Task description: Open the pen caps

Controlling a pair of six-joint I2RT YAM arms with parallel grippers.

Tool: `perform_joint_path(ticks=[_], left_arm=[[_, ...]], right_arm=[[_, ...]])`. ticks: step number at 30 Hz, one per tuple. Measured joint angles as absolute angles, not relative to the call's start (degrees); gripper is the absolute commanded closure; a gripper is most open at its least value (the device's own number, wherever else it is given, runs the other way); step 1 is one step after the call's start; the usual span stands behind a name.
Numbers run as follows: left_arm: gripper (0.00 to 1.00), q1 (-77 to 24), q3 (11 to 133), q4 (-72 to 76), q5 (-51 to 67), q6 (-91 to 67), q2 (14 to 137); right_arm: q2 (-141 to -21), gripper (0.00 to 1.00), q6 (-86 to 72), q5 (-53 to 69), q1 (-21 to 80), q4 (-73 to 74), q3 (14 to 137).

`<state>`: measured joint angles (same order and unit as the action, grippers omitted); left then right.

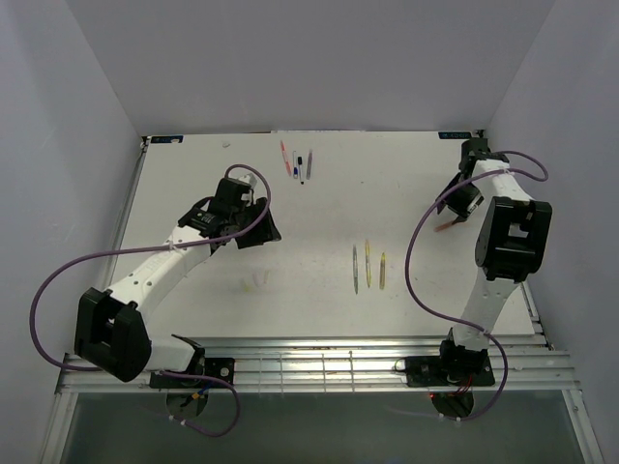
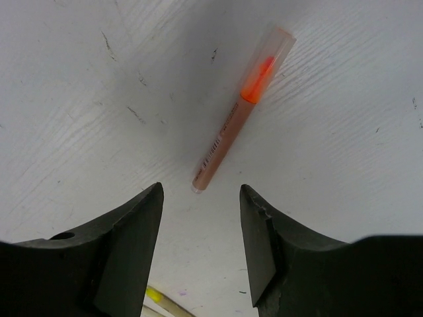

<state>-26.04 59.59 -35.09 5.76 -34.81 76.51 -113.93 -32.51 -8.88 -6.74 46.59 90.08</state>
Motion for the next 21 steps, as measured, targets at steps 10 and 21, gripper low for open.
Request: perform_joint_path(ticks=[10,21], left_arm=[[0.37,-26.0,59.6,-34.6,6.8,-33.4,77.2],[0.37,-26.0,59.6,-34.7,7.5,-33.0,77.1]], right_arm=[[-115.1,0.57,-33.0,-8.6,-6.7,45.1,87.4],[-115.1,0.71,-33.6,-7.3,-6.7,42.2,82.2]])
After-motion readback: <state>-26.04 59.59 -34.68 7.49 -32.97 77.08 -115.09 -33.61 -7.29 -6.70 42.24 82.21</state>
